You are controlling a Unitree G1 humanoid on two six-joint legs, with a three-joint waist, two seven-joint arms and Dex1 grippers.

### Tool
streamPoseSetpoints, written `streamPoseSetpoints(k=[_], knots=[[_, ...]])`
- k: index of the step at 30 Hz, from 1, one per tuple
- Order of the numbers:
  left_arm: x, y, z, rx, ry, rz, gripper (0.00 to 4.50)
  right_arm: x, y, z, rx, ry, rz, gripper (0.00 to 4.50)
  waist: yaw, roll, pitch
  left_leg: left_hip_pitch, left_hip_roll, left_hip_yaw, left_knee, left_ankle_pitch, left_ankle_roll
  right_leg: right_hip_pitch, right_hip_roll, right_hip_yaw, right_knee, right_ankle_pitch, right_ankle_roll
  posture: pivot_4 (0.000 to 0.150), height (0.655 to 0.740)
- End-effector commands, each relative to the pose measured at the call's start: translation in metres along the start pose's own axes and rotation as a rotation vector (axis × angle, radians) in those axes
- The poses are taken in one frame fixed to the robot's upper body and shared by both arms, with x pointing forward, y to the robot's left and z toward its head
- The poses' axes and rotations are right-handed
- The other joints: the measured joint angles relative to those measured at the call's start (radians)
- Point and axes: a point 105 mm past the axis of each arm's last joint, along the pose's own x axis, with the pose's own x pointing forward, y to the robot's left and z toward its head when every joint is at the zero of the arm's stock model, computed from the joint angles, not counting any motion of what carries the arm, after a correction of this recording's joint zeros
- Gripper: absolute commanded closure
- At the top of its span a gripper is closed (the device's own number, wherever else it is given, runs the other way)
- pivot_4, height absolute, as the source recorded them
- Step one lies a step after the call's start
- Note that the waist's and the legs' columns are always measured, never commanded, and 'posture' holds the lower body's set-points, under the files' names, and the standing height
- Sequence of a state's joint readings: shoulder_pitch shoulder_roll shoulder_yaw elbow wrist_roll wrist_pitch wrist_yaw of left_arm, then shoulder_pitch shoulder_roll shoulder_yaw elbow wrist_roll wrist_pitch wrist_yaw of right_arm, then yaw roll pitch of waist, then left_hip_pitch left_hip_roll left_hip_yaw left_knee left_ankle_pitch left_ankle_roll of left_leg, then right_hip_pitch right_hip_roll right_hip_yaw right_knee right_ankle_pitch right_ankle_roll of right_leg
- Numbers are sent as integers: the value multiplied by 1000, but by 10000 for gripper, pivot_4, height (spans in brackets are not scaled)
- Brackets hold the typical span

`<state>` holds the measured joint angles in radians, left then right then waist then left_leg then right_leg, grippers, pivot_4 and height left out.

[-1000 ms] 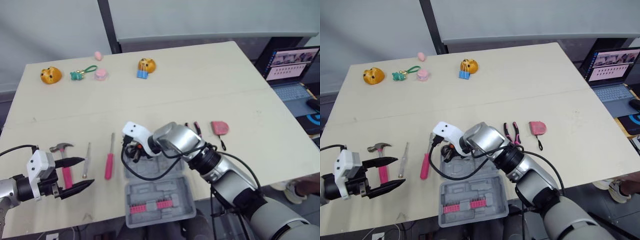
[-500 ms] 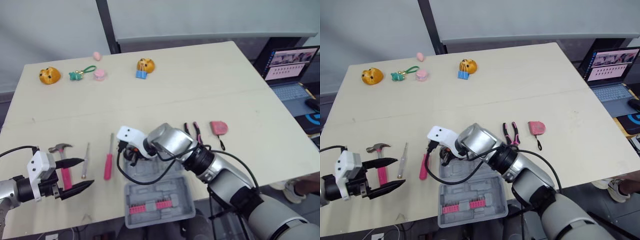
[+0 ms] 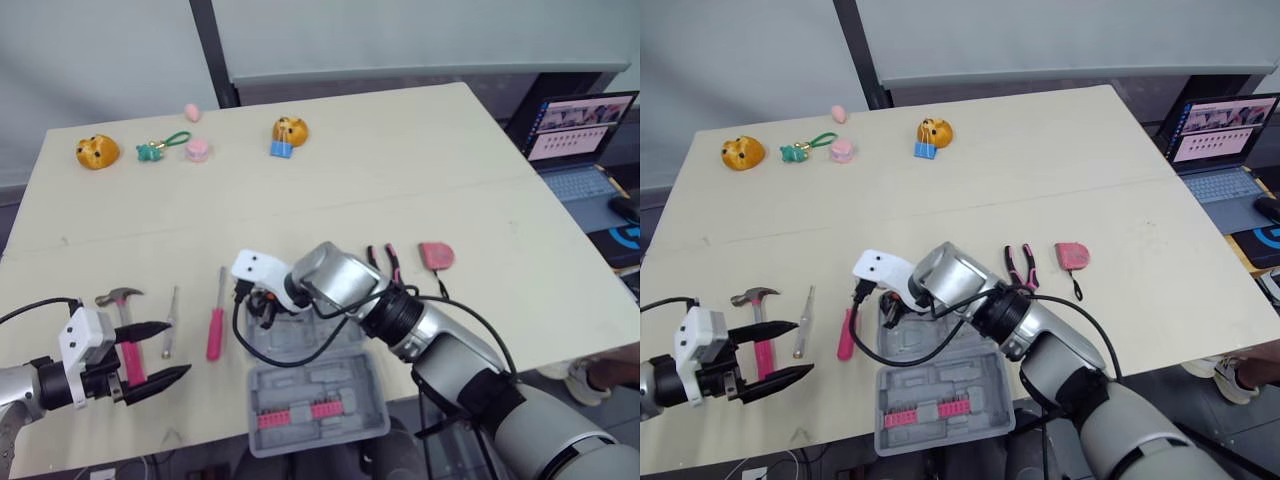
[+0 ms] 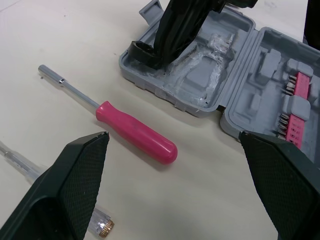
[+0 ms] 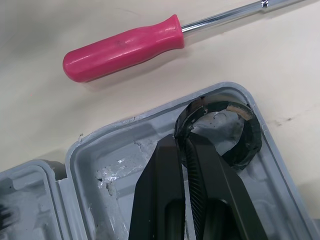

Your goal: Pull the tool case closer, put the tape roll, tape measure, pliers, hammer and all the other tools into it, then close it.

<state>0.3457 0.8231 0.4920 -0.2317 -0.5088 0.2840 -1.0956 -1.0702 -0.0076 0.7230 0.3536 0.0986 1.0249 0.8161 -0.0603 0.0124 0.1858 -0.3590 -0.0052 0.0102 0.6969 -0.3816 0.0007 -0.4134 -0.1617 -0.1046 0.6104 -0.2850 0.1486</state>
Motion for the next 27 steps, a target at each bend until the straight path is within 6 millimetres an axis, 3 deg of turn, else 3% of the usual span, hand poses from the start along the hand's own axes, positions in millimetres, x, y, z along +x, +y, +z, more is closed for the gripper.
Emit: streamPoseSetpoints(k=[1,8,13,21,27], knots=[[-2,-3,7,30,-21,4,0,0,7,8,-41,-11,24,44672,0,0,0,0,0,0,0,0,0,0,0,0,0,0,0,1500,7400],[-2,-3,7,29,-20,3,0,2,8,7,-40,-5,33,44672,0,0,0,0,0,0,0,0,0,0,0,0,0,0,0,1500,7400],[-3,-3,7,32,-20,1,0,-6,7,15,-45,-33,36,24458,0,0,0,0,0,0,0,0,0,0,0,0,0,0,0,1500,7400],[0,0,16,24,-63,-14,0,-36,6,35,-39,-116,54,24458,1,0,0,0,0,0,0,0,0,0,0,0,0,0,0,1500,7400],[-1,0,22,16,-87,-42,0,-57,-5,27,-12,-272,-10,24458,4,-2,-1,0,0,0,0,0,0,0,0,-1,1,0,-1,1500,7400]])
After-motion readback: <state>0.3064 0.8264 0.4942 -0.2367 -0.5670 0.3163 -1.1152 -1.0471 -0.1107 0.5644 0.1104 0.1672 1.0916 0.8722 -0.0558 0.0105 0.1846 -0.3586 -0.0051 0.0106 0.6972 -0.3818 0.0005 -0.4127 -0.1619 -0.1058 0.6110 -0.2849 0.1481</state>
